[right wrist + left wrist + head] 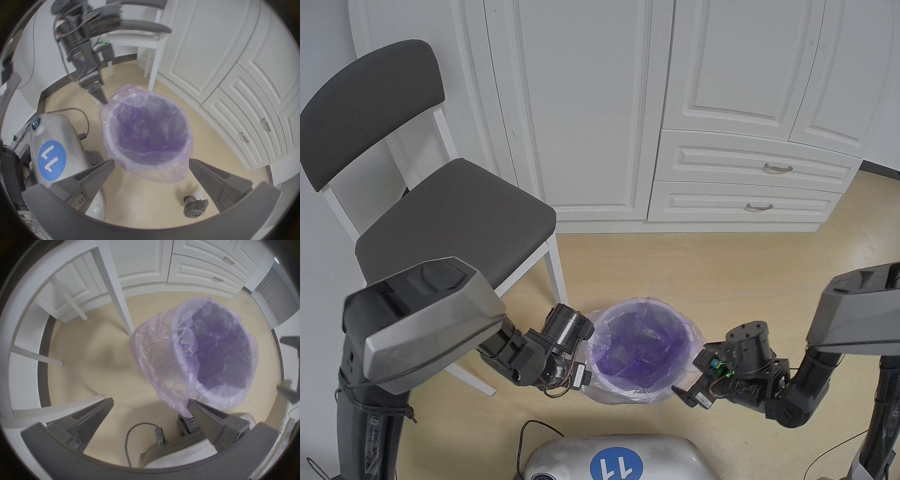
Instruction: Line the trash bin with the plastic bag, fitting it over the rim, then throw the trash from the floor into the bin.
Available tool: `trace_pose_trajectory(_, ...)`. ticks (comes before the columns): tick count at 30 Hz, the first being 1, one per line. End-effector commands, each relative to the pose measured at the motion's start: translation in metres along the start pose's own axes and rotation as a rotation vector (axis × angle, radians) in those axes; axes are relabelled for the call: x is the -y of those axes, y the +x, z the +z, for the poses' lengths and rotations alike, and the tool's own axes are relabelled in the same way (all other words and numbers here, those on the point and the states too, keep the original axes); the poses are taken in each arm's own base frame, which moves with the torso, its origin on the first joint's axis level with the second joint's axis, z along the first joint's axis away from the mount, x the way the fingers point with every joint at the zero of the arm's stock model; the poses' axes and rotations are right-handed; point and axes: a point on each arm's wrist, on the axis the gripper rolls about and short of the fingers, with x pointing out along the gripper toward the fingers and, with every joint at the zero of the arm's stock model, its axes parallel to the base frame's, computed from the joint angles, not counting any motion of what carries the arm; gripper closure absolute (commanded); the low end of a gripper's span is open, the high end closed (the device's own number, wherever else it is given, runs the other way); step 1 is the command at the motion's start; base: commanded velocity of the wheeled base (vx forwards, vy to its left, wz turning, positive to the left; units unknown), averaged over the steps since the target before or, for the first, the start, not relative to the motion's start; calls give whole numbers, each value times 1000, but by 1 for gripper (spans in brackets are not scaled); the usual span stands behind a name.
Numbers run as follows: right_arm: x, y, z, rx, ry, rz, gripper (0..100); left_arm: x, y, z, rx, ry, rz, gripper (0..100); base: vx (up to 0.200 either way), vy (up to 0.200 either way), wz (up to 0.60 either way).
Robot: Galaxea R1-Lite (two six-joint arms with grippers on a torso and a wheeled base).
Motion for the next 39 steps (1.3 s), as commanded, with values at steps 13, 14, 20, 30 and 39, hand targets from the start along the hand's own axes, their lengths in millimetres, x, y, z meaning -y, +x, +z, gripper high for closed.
trace_pose_trajectory(13, 76, -49, -24, 32, 384, -187, 0, -42, -124, -36, 298, 6, -124, 0, 0, 0, 0)
trace_pose_trajectory(14, 77, -52, -26, 29, 393, -191, 0, -43, -126, -38, 310, 3, -128, 0, 0, 0, 0)
trace_pose_trajectory(20, 83, -56, -37, 2, 443, -210, 0, -44, -130, -38, 375, -16, -162, 0, 0, 0, 0)
trace_pose_trajectory(30, 92, -32, -44, -36, 456, -220, 0, -36, -101, -5, 425, -33, -210, 0, 0, 0, 0)
trace_pose_trajectory(39, 118, 38, -68, -135, 496, -208, 0, -37, -49, 7, 374, -46, -222, 0, 0, 0, 0)
